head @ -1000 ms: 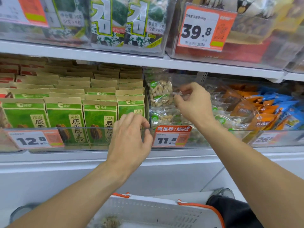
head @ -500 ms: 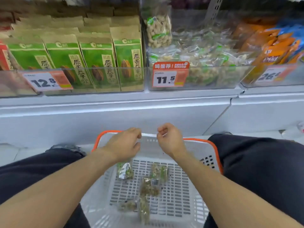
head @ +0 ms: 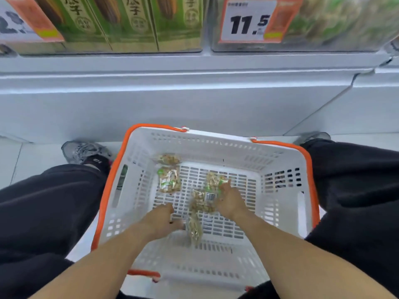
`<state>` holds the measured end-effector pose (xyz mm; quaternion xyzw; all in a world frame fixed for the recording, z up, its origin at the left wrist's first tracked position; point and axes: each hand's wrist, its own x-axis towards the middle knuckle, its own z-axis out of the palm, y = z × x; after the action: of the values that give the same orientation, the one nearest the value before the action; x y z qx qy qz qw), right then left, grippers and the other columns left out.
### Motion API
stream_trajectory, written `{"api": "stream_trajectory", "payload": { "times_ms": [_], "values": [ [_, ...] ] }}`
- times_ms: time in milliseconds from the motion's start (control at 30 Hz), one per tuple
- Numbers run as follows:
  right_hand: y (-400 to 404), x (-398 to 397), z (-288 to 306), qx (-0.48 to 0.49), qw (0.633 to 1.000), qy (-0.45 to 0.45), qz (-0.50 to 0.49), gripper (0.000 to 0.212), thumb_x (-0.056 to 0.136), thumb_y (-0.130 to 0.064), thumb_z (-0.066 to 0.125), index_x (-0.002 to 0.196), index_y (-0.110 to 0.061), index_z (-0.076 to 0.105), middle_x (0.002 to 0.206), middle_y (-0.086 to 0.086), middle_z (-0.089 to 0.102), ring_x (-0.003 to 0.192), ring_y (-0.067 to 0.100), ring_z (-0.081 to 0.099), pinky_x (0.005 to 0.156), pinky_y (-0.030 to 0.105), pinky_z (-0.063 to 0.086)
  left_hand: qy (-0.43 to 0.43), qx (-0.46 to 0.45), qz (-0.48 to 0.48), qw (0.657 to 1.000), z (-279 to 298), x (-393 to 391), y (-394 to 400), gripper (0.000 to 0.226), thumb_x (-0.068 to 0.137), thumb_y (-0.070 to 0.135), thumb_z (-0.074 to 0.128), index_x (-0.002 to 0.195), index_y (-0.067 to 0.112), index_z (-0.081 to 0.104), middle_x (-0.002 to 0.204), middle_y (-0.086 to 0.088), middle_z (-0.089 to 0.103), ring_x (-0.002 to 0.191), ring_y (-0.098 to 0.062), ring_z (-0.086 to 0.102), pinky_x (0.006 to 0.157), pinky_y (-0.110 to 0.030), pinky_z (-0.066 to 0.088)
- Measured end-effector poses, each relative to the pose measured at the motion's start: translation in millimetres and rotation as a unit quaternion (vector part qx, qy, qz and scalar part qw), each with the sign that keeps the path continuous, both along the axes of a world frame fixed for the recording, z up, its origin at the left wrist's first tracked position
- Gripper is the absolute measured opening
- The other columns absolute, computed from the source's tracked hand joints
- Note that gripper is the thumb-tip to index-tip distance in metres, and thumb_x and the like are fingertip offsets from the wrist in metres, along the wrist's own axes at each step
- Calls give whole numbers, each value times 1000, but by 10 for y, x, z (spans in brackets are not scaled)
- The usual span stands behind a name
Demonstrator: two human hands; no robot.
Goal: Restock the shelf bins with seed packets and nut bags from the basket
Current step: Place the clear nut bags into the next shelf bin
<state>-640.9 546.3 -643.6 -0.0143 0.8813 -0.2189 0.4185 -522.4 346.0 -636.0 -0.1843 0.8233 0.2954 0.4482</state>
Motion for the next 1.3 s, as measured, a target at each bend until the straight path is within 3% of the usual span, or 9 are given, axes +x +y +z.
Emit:
{"api": "stream_trajectory", "payload": {
  "times_ms": [167, 333, 467, 667, 767, 1000, 1067, 1167, 1300],
  "values": [
    [-62, -1, -90, -10, 994, -105, -6, 68, 95, -25, 66, 152, -12, 30, 136, 13, 55, 123, 33, 57, 91, 35, 52, -61, 19, 13, 998, -145, 59, 1, 113, 78, 61, 71, 157, 11, 8, 159, -7, 29, 142, -25, 37, 109, -31, 38],
    [-158, 73, -56, 1, 988, -133, 83, 47, 90, -30, 73, 120, 5, 65, 129, 24, 62, 114, 36, 61, 100, 40, 50, -80, 37, 92, 992, -179, 84, -24, 116, 64, 44, 90, 154, 18, 21, 153, -3, 39, 134, -24, 46, 103, -33, 46],
    [-224, 205, -123, -14, 987, -115, 109, 14, 92, -20, 68, 81, -14, 64, 114, 10, 69, 105, 24, 65, 93, 34, 53, -86, 32, 222, 971, -174, 87, -40, 83, 71, 60, 77, 129, 14, 40, 124, -2, 52, 96, -17, 64, 77, -29, 56],
    [-208, 219, -61, -47, 985, -134, 96, 14, 89, -19, 65, 82, -15, 54, 92, 5, 57, 88, 21, 62, 88, 37, 54, -155, 69, 356, 919, -84, -30, 2, 33, 75, 3, 83, 84, 5, 51, 88, -18, 66, 69, -27, 66, 71, -37, 61],
    [-170, 117, 40, -56, 986, -136, 77, 22, 84, -14, 65, 70, -15, 48, 81, 6, 50, 76, 15, 61, 71, 23, 54, -173, 111, 389, 898, 68, -144, -48, 15, 78, -10, 74, 89, -10, 63, 78, -21, 66, 64, -29, 65, 66, -38, 61],
    [-372, -126, 559, -183, 977, -108, -25, 30, 74, -10, 72, 67, -20, 45, 74, 3, 52, 66, 20, 54, 66, 39, 55, -88, 165, 394, 900, 580, -470, -349, 46, 78, -17, 63, 122, -5, 53, 115, -21, 66, 96, -29, 70, 69, -36, 61],
    [-493, -144, 844, -233, 968, -88, 4, 27, 74, -10, 72, 70, -19, 47, 74, 1, 51, 68, 21, 53, 67, 43, 55, -60, 175, 345, 920, 876, -607, -514, 45, 75, -15, 65, 117, -3, 54, 109, -18, 68, 91, -27, 72, 70, -37, 60],
    [-614, -238, 1353, -277, 960, -15, 48, 27, 78, -8, 73, 73, -16, 48, 92, 2, 53, 75, 16, 57, 62, 20, 46, 32, 169, 293, 940, 1450, -832, -705, 29, 77, -14, 67, 94, 4, 49, 81, -9, 58, 71, -19, 63, 58, -30, 54],
    [-728, -458, 2004, -339, 935, 92, 54, 30, 72, -17, 80, 80, -24, 52, 112, -2, 49, 97, 6, 61, 80, 19, 50, 142, 215, 206, 944, 2264, -1058, -814, 29, 86, -6, 68, 106, 2, 47, 84, -8, 65, 74, -17, 65, 64, -30, 55]
  ]
}}
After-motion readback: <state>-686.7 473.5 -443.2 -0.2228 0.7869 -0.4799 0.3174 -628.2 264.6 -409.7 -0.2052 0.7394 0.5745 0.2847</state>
